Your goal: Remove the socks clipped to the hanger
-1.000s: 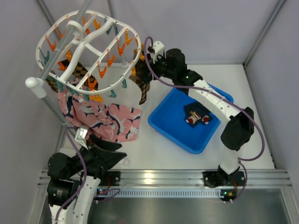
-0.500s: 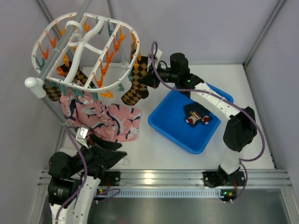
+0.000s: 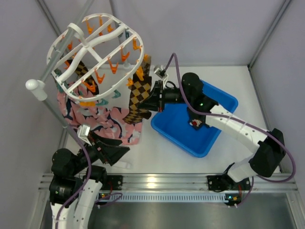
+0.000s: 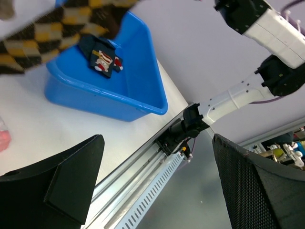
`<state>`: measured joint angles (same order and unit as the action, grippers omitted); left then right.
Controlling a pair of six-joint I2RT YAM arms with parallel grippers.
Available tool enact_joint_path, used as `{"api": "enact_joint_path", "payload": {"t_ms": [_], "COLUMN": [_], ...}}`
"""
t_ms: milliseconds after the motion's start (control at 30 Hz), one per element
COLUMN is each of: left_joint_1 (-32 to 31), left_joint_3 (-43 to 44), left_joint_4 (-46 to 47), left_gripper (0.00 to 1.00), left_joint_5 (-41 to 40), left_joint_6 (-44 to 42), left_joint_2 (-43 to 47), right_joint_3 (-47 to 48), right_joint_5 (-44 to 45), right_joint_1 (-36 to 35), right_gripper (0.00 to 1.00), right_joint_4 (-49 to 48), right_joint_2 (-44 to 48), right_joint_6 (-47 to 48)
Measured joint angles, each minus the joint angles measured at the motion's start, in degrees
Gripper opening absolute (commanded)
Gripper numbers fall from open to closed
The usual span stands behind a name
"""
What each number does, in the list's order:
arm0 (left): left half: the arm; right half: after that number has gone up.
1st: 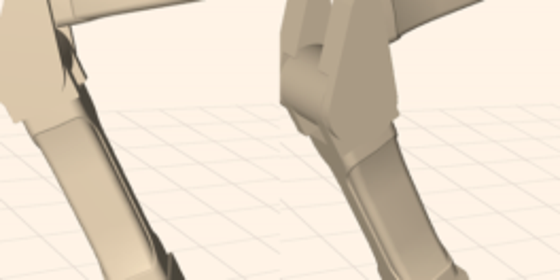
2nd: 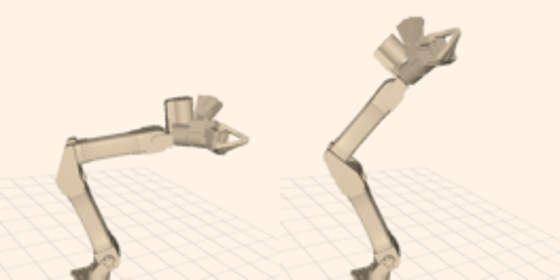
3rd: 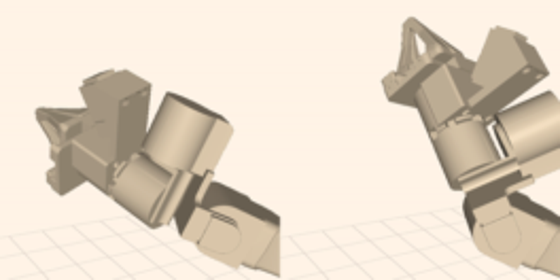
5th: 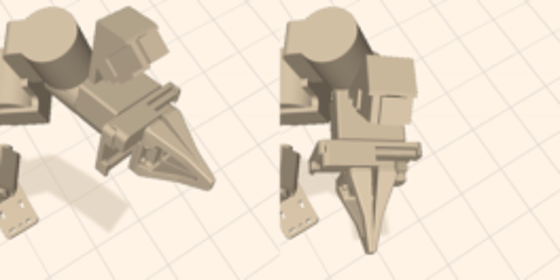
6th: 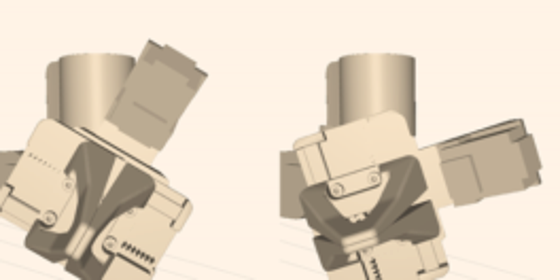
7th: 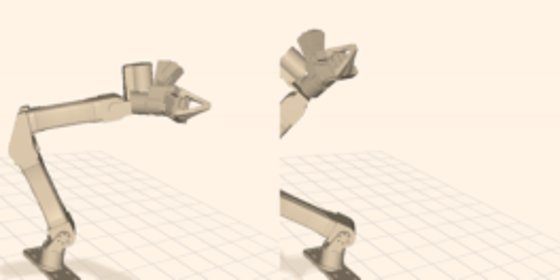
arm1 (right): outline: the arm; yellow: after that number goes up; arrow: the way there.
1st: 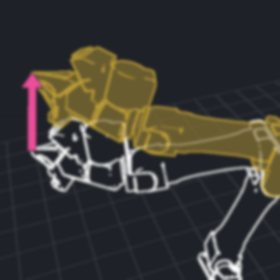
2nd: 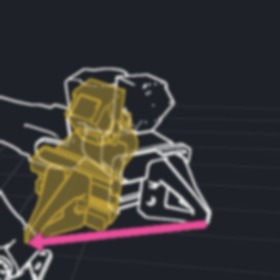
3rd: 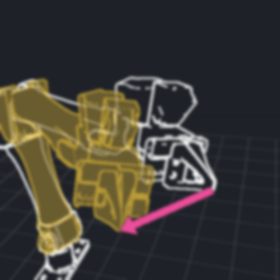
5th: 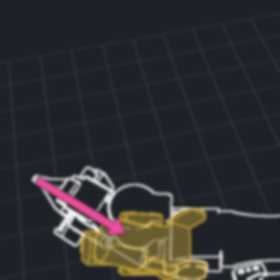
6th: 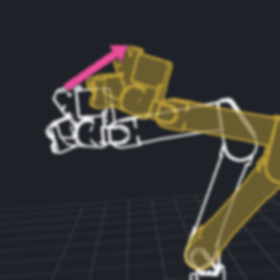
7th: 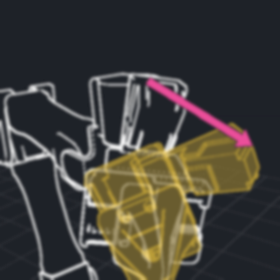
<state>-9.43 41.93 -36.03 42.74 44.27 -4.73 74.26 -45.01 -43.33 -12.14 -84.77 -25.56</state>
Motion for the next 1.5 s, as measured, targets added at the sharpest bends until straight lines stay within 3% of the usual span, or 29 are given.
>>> {"api": "enact_joint_path", "payload": {"t_ms": [167,400,733,1133,1200,1233,1267,1367,1433,1467,1500], "left_joint_1": [0.0,0.02,0.0,0.0,0.0,0.0,0.0,0.0,0.0,0.0,0.0], "left_joint_3": [2.12,5.86,9.01,9.94,9.94,9.94,9.94,9.92,9.79,9.51,9.22], "left_joint_4": [-0.02,0.22,3.91,7.56,7.63,7.65,7.76,8.0,8.07,8.24,8.35], "left_gripper": [0.98,0.98,0.98,0.98,0.92,0.85,0.73,0.54,0.11,0.0,0.0], "left_joint_5": [-2.08,-4.42,6.21,11.78,12.02,12.07,12.13,12.37,12.59,12.68,12.7], "left_joint_6": [-4.74,-10.67,-18.84,-19.06,-18.99,-18.88,-18.67,-17.77,-16.63,-16.46,-16.2], "left_joint_2": [-4.76,-10.88,-16.68,-18.4,-18.86,-18.97,-19.06,-19.06,-19.06,-19.04,-19.02], "right_joint_3": [0.09,-0.85,-1.22,-0.96,-0.63,-0.31,-0.04,0.85,1.27,1.42,1.79], "right_joint_5": [0.31,0.68,-1.64,-2.23,-2.27,-2.29,-2.23,-2.03,-1.73,-1.55,-1.33], "right_joint_1": [-5.99,-8.59,-10.78,-13.35,-13.68,-13.92,-14.05,-14.6,-14.99,-15.19,-15.47], "right_gripper": [0.0,0.0,0.0,0.0,0.0,0.0,0.0,0.0,0.0,0.09,0.18], "right_joint_4": [2.51,5.31,5.75,3.5,2.23,1.36,0.35,-2.01,-3.58,-4.44,-4.83], "right_joint_2": [3.21,7.08,8.9,8.55,7.89,7.34,6.75,4.92,3.78,3.19,2.6], "right_joint_6": [-1.95,-4.83,-7.78,-11.5,-12.48,-13.18,-13.77,-15.67,-16.85,-17.29,-17.84]}}
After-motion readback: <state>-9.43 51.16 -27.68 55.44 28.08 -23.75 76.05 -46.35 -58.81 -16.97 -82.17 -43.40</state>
